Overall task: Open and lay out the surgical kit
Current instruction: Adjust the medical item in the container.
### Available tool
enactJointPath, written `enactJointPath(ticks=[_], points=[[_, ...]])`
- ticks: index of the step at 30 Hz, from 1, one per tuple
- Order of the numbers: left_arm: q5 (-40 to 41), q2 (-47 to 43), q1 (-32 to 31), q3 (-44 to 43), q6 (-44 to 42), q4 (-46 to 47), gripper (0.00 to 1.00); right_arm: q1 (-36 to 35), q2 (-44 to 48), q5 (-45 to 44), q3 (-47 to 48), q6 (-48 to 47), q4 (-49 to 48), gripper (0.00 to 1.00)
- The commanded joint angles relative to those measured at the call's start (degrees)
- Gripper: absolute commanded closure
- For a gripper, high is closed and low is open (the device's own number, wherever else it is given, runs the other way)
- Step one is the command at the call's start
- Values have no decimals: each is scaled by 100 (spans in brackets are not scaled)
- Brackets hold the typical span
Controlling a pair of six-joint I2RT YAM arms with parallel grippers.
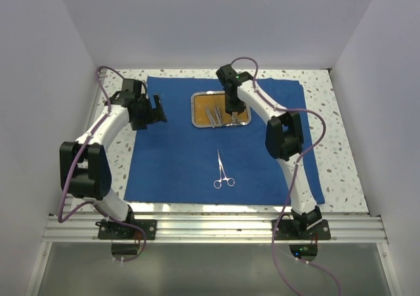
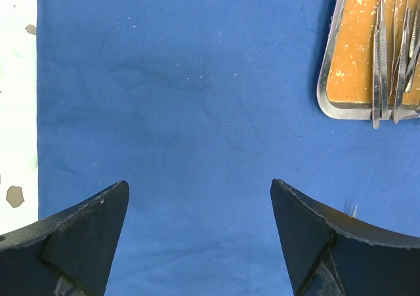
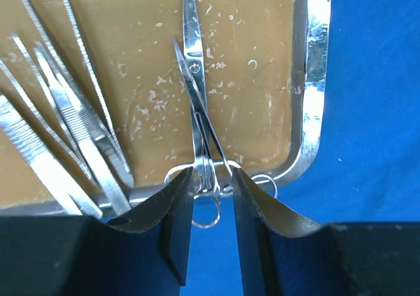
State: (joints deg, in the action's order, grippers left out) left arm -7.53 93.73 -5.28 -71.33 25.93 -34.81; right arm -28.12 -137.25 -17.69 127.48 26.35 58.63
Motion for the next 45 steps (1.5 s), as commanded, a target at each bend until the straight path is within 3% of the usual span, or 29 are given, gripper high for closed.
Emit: enactJointPath(ticks=[1,13,16,18,19,30,31,32,34,39,44,45], points=[[-64,-75,9,5,-88,194,7,8,-214,-182,339,-68,70,66],[23,22,1,-47,-115,115,7,193,-540,-191,559,-112,34,69],[59,75,1,-126,-115,88,7,280,-496,-164,497,-121,-18,76],[85,110,1,-153,-106,53,7,351,-408,-103,445,-148,-97,87],[85,119,1,-188,-115,44,7,368,-399,-85,418,-165,-124,100],[103,365,1,-425,-71,0,8,430,31,423,1104,-130,-35,100],[94,400,1,-434,-62,9,8,430,136,955,825,-147,-236,80],[85,426,1,-443,-45,35,8,404,276,1143,674,-217,-577,54],[41,496,-8,-487,-27,35,8,369,261,1128,655,-244,-546,29],[50,541,-43,-601,-44,0,8,360,84,1005,656,-191,-141,26],[59,462,-43,-479,-62,18,8,368,401,820,-12,-165,-247,36],[41,453,-43,-409,-53,44,8,369,453,794,-91,-148,-221,44]])
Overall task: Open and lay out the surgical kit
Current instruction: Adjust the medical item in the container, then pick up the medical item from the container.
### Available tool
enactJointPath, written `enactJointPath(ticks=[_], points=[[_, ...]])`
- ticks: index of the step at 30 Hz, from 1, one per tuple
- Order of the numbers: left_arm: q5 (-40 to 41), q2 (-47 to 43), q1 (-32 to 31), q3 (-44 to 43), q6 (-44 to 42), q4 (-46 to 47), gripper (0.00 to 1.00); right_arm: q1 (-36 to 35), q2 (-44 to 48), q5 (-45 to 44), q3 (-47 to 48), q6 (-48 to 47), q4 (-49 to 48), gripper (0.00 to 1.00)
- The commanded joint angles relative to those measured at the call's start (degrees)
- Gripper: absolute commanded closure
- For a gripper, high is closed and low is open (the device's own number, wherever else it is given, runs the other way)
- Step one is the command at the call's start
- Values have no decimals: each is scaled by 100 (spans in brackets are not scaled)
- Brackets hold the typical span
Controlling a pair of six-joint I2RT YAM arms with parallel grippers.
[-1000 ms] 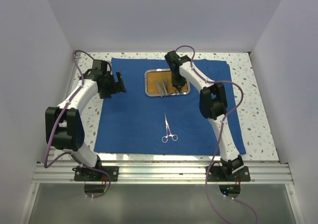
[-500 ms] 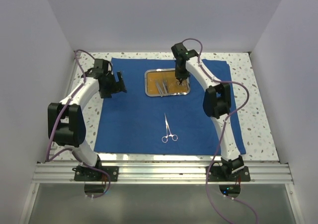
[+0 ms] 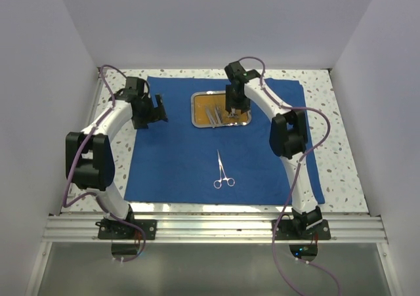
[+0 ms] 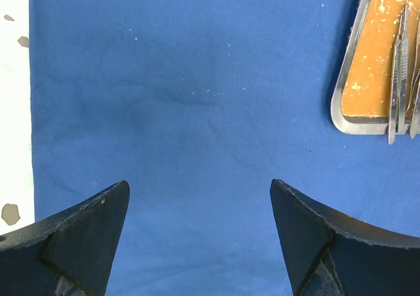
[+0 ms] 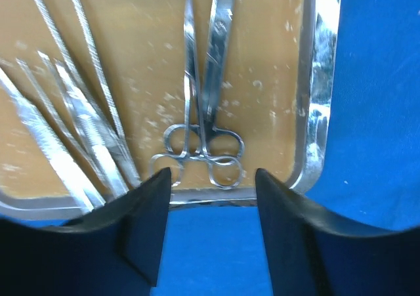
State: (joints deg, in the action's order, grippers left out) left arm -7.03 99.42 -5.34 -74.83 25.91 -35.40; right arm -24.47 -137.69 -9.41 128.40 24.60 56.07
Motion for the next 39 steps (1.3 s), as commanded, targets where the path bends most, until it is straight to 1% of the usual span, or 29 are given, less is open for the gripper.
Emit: enactJointPath(ticks=[1,2,3,6,9,14,24,27,32,35,39], points=[[-1,-142,-37,-32,-42,112,8,4,515,-52,-227,36,70,47],[-18,-151,-37,3,-42,138,8,-5,541,-113,-280,45,131,50],[-27,-168,-37,38,-25,147,8,-5,576,-140,-437,45,141,57],[-44,-212,-37,56,-16,165,8,-14,699,-272,-832,89,97,68],[-36,-238,-37,65,-25,165,8,-32,743,-272,-1097,106,-35,71],[-35,-247,-37,56,-69,112,8,-23,568,-281,-1080,168,-97,70],[-18,-221,-46,-49,-104,42,9,-14,164,-413,-185,142,70,69],[-1,-221,-46,-50,-104,33,8,-5,155,-456,-87,142,53,68],[8,-221,-46,-50,-95,33,8,-5,76,-579,-43,142,175,68],[35,-203,-46,-41,-86,24,8,-5,145,-580,-227,142,132,69],[0,-168,-46,-14,-69,50,8,-5,277,-527,-701,142,-26,68]])
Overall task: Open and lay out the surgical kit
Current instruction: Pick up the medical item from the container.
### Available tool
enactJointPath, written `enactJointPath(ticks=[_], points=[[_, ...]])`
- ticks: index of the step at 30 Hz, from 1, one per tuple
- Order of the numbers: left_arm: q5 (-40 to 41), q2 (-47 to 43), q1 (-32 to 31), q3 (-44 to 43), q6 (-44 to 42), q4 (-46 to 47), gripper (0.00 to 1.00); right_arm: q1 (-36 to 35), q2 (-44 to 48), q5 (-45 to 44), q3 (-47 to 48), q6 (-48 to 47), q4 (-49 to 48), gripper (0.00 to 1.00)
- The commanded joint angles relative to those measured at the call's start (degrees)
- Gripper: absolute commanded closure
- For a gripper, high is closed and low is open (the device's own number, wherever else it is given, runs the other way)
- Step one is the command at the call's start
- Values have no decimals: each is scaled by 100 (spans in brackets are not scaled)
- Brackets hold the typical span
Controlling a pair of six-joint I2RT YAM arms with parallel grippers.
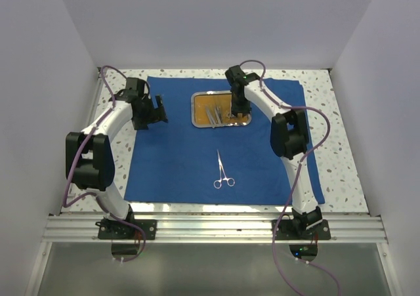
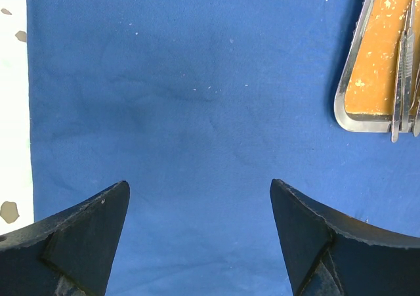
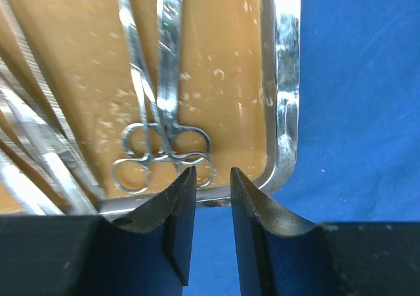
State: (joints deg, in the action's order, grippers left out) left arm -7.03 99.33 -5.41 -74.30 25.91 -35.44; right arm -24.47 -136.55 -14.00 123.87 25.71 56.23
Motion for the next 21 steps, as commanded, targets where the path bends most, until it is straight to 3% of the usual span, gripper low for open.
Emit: enactJointPath(ticks=[1,11,18,21], points=[[0,-151,-39,-67,-77,64,8,-5,181,-77,-302,39,-50,69],[0,-116,-39,-93,-104,46,8,-5,85,-112,-672,48,-323,69],[8,-98,-39,-76,-113,37,8,3,-328,-191,-32,56,-270,70],[17,-98,-39,-76,-121,28,9,-5,-600,-261,294,74,-183,74]])
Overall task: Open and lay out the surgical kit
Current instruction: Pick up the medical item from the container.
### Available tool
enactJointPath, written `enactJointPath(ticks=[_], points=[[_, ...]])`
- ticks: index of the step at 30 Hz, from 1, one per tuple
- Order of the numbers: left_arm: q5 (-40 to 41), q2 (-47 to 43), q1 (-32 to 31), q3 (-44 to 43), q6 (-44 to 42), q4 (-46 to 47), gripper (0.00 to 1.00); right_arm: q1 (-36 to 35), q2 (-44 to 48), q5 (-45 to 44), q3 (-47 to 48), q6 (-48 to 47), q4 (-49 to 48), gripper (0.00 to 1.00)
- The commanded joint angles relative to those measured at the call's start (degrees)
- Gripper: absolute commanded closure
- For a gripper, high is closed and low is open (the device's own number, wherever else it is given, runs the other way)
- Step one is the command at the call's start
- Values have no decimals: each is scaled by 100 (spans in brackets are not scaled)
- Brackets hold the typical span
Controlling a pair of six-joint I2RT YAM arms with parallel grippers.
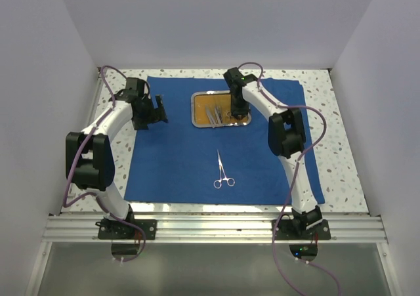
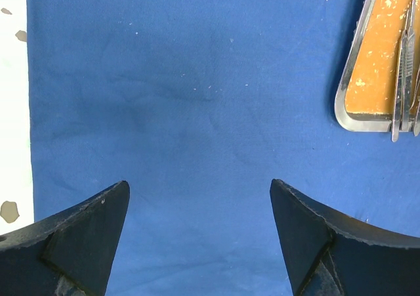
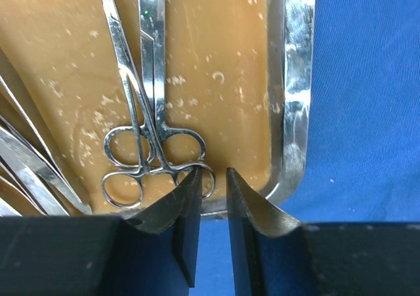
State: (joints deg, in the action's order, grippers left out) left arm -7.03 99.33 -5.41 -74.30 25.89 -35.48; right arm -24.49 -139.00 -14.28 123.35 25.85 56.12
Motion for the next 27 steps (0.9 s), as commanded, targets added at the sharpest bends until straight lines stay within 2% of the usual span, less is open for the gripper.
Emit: enactJointPath(ticks=[1,4,7,8,12,17,27], points=[[17,-89,-39,-84,-119,33,8,-3,-469,-241,409,78,-128,76],[35,-80,-39,-119,-119,7,8,-3,-602,-250,453,87,-75,82],[79,-72,-39,-128,-137,6,8,-3,-585,-277,155,96,-136,93],[87,-80,-39,-120,-137,6,8,-3,-515,-294,-72,105,-171,100],[87,-80,-39,-84,-128,33,9,-3,-217,-286,-610,52,-382,100],[9,-45,-39,-67,-84,112,8,-3,118,-321,-593,-62,-303,100],[-36,-54,-39,-146,-58,191,8,-3,760,-215,953,-10,435,100]])
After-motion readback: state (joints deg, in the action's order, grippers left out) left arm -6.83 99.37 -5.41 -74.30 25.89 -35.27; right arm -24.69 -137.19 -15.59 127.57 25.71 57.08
